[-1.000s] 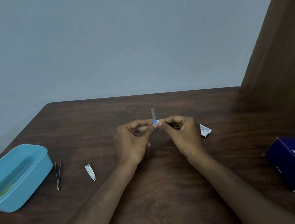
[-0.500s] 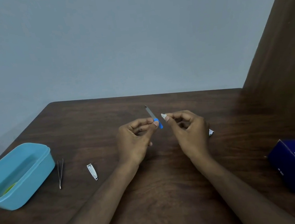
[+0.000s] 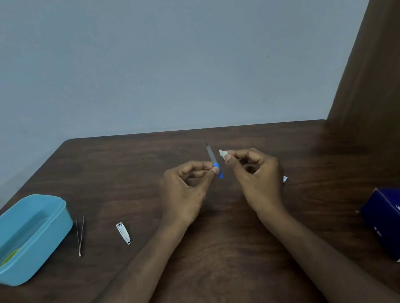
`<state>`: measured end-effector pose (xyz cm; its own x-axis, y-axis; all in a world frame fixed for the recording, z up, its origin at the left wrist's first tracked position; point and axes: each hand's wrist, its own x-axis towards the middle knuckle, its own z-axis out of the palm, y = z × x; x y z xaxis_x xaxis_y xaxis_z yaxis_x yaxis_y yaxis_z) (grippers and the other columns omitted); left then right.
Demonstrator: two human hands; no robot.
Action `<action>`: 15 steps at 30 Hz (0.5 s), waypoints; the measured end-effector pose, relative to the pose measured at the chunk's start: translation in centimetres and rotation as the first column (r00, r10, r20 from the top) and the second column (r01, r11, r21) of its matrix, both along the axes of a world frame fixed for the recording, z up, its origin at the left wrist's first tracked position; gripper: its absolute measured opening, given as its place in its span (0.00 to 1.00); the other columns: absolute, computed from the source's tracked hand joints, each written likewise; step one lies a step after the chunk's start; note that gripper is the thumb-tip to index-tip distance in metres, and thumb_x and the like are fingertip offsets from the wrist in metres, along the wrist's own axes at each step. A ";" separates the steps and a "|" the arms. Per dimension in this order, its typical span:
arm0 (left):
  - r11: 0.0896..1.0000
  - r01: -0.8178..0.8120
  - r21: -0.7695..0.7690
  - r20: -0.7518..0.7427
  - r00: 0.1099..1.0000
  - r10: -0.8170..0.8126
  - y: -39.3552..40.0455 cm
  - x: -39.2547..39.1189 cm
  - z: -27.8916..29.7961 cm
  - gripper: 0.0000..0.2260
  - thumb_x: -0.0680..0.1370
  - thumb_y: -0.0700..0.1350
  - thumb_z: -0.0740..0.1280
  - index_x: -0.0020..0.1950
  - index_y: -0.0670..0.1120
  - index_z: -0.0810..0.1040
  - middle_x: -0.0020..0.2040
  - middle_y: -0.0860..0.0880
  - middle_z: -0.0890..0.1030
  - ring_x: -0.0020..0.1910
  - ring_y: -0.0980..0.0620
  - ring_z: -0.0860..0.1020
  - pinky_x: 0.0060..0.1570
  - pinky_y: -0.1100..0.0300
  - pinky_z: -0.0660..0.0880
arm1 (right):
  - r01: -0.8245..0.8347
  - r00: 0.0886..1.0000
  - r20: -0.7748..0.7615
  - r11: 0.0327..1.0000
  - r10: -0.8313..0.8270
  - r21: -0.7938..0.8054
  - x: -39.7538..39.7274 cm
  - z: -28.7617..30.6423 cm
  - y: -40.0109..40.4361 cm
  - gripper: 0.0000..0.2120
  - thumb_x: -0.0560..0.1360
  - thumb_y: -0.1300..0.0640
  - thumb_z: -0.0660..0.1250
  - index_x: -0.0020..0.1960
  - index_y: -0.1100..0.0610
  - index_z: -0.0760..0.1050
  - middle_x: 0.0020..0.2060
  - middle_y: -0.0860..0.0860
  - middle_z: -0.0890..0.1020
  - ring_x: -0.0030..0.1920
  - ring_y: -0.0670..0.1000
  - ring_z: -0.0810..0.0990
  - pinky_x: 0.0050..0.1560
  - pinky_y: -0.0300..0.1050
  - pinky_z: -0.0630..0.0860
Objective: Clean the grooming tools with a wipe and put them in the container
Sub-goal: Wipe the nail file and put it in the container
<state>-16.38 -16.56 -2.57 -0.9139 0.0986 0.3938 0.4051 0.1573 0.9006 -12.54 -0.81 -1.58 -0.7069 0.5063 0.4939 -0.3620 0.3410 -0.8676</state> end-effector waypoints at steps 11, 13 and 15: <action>0.951 -0.009 -0.310 -0.085 0.996 -0.018 0.0 0.7 0.2 0.03 0.75 0.57 0.80 0.45 0.60 0.89 0.39 0.67 0.86 0.30 0.61 0.82 0.34 0.57 0.80 | -0.036 0.998 -0.051 0.999 0.036 0.001 0.0 0.2 0.2 0.03 0.78 0.56 0.78 0.46 0.50 0.88 0.42 0.44 0.88 0.36 0.42 0.78 0.39 0.37 0.74; 0.947 -0.009 -0.321 -0.078 0.997 -0.018 -0.1 0.8 0.2 0.04 0.75 0.58 0.79 0.45 0.61 0.88 0.40 0.68 0.86 0.30 0.61 0.82 0.35 0.55 0.81 | -0.033 0.999 -0.038 0.999 0.033 0.004 0.0 0.2 0.2 0.02 0.78 0.56 0.78 0.46 0.50 0.88 0.41 0.44 0.88 0.36 0.41 0.78 0.39 0.37 0.74; 0.952 -0.008 -0.307 -0.081 0.997 -0.018 -0.1 0.8 0.2 0.04 0.75 0.57 0.80 0.45 0.60 0.89 0.40 0.67 0.86 0.29 0.61 0.82 0.34 0.56 0.80 | -0.032 0.999 -0.011 0.999 0.033 0.021 0.0 0.0 0.3 0.03 0.78 0.56 0.77 0.47 0.50 0.88 0.41 0.44 0.88 0.36 0.40 0.79 0.39 0.38 0.75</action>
<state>-15.62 -16.64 -2.41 -0.8790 0.2308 0.4172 0.4768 0.4183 0.7731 -12.51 -0.46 -1.58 -0.7174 0.4728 0.5117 -0.3826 0.3464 -0.8565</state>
